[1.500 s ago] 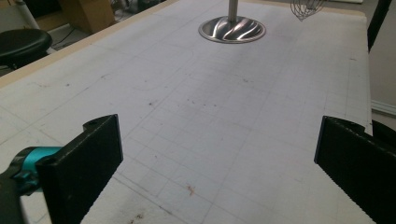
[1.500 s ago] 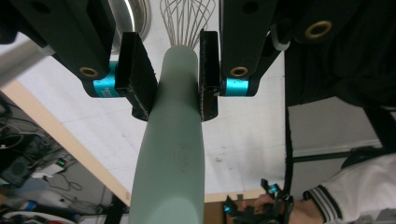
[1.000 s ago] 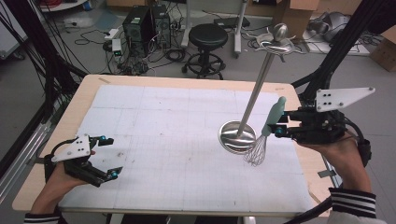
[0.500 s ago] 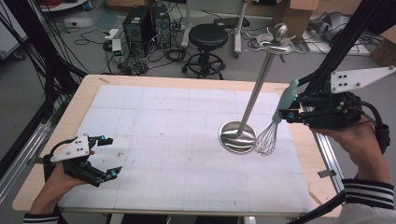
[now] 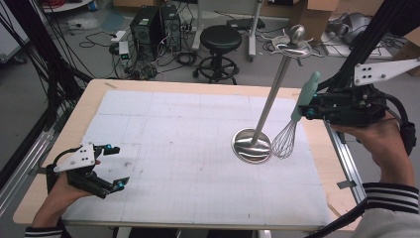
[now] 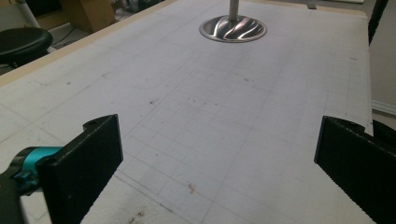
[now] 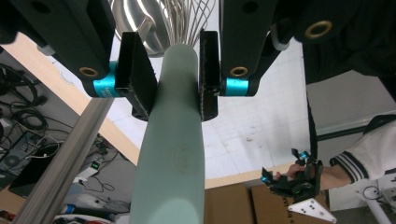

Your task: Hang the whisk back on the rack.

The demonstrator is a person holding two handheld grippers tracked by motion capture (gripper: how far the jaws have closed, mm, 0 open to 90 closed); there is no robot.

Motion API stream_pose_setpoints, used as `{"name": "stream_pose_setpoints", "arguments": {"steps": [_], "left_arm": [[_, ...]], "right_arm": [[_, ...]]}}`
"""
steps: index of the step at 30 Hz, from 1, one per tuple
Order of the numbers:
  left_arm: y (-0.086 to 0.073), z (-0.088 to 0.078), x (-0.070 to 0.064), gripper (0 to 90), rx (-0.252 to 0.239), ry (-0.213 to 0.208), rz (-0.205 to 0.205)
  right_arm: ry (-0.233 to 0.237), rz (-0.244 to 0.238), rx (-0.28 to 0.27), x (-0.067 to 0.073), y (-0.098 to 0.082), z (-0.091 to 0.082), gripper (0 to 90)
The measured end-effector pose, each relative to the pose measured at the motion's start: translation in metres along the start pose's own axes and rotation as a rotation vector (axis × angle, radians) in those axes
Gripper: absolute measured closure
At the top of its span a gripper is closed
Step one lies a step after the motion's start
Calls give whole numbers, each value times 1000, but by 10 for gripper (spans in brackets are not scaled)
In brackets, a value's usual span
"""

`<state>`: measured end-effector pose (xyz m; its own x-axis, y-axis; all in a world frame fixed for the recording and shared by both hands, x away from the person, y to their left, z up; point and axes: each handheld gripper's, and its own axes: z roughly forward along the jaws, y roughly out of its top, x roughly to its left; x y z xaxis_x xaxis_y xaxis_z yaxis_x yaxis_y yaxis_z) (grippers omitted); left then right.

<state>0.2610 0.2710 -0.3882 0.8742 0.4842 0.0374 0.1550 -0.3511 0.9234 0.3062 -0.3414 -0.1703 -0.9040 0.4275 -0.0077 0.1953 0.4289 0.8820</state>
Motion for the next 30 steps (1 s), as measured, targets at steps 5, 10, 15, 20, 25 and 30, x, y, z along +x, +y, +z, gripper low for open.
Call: {"name": "stream_pose_setpoints", "arguments": {"steps": [5,10,15,20,25,30], "left_arm": [[0,0,0,17,-2,-1,1],[0,0,0,17,-4,-3,-1],[0,-1,0,17,-5,-2,0],[0,0,0,17,-1,-3,-1],[0,-1,0,17,-2,-3,0],[0,-1,0,17,-5,-5,-1]], "right_arm": [[-9,7,-2,-4,6,3,685],[-19,18,9,-6,10,7,685],[-30,22,15,-9,10,11,685],[-41,23,15,-10,11,13,685],[-46,16,21,-10,14,15,685],[-51,19,23,-12,15,16,685]]}}
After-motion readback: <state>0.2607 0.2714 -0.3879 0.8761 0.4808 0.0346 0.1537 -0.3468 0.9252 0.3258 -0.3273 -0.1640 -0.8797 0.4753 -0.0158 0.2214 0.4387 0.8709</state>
